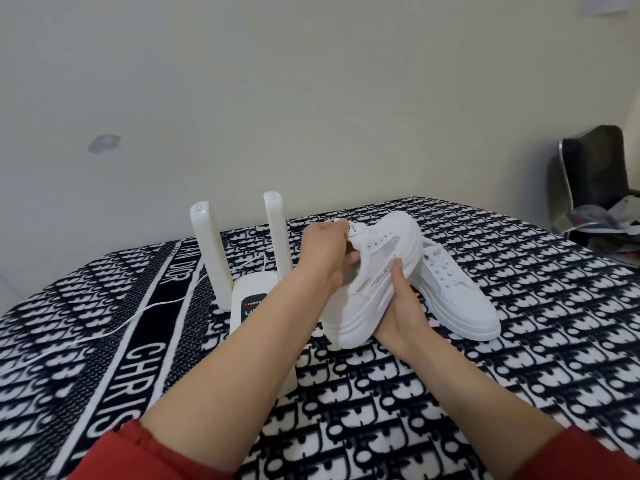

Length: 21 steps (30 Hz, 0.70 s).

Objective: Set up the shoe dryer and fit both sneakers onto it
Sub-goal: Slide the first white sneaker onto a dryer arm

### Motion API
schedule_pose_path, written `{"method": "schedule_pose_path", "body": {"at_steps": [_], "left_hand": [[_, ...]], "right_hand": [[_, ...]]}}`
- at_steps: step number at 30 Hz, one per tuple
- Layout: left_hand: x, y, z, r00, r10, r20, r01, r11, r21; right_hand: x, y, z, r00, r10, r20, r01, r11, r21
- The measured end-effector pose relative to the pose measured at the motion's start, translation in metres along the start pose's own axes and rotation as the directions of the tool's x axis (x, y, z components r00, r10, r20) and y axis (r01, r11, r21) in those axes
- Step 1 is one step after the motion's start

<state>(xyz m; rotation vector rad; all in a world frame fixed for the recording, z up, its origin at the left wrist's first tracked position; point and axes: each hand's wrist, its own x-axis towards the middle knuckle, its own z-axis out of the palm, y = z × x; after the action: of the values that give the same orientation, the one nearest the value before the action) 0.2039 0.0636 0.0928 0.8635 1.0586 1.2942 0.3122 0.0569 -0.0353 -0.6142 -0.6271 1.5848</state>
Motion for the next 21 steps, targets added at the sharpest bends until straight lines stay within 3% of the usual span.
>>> {"method": "schedule_pose_path", "body": {"at_steps": [4,6,7,9,11,15,16,19,21], "left_hand": [[-0.009,0.005,-0.018,0.991,0.041,0.131,-0.063,0.983,0.17],[-0.014,0.005,-0.028,0.978,0.119,0.172,-0.164,0.947,0.277],[-0.016,0.004,-0.034,0.962,0.202,0.182,-0.258,0.891,0.374],[-0.017,0.003,-0.045,0.901,0.373,0.22,-0.425,0.668,0.611],[-0.02,-0.001,-0.053,0.857,0.447,0.256,-0.481,0.518,0.708],[-0.022,-0.006,-0.065,0.831,0.454,0.32,-0.54,0.525,0.657],[-0.023,-0.006,-0.067,0.804,0.46,0.377,-0.582,0.478,0.658],[-0.021,-0.002,-0.071,0.674,0.466,0.573,-0.707,0.182,0.683],[-0.021,0.001,-0.07,0.626,0.456,0.632,-0.724,0.038,0.689]], "right_hand": [[0.004,0.001,0.002,1.0,0.022,0.005,-0.022,0.997,0.069],[0.005,0.0,0.001,0.999,0.049,-0.011,-0.048,0.995,0.084],[0.004,0.0,0.001,0.997,0.071,-0.008,-0.07,0.994,0.085],[0.002,0.0,0.0,0.993,0.114,0.011,-0.115,0.99,0.079],[0.0,0.001,-0.003,0.988,0.155,0.026,-0.156,0.986,0.063],[-0.004,0.005,-0.001,0.972,0.225,0.069,-0.23,0.97,0.075],[-0.005,0.007,0.0,0.969,0.233,0.081,-0.238,0.969,0.066],[-0.006,0.009,0.003,0.967,0.232,0.104,-0.237,0.971,0.033],[-0.005,0.01,0.005,0.969,0.225,0.106,-0.228,0.973,0.024]]}}
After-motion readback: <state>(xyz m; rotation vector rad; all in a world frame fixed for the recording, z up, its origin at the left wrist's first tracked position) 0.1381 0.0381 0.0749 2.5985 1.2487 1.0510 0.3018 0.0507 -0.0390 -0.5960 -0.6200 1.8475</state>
